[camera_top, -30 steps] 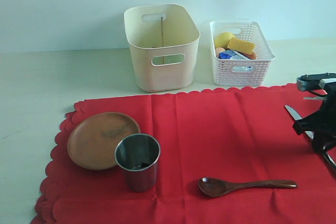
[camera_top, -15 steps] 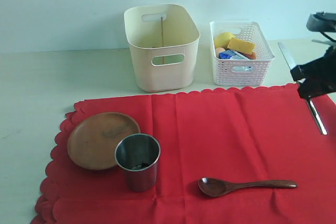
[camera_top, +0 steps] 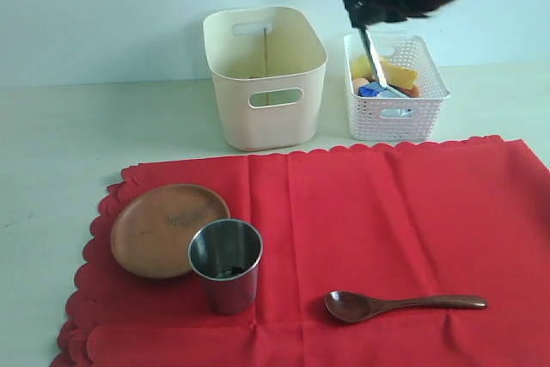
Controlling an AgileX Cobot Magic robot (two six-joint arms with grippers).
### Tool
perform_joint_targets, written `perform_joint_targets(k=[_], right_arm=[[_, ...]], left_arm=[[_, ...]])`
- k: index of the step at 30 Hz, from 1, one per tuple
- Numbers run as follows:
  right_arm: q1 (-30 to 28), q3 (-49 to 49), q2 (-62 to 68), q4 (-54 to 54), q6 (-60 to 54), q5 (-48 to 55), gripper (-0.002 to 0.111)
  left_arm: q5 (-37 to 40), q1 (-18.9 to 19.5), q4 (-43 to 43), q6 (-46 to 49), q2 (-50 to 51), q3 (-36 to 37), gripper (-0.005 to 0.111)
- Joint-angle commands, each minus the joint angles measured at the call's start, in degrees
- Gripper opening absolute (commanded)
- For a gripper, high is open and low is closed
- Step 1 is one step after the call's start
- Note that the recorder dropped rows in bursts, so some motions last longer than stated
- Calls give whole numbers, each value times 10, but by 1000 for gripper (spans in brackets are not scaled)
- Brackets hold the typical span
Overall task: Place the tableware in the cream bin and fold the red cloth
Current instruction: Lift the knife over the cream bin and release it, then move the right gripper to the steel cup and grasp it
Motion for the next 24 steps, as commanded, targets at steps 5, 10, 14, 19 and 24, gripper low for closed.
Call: perform_joint_targets(k=[5,10,14,19,24], right_arm=[[20,-323,250,10,-35,4,0],[20,-465,398,56,-76,-2,0],[20,-493,444,56,-93,7,15],[20,-493,429,28,-91,45,67],[20,-493,335,-117,14,225,71]], left_arm=[[-8,-4,-1,-2,-3,-2,0],[-8,-4,-1,-2,-3,-2,0],[-8,-4,-1,-2,-3,-2,0],[-8,-4,-1,-2,-3,-2,0],[-8,-4,-1,-2,-3,-2,0]])
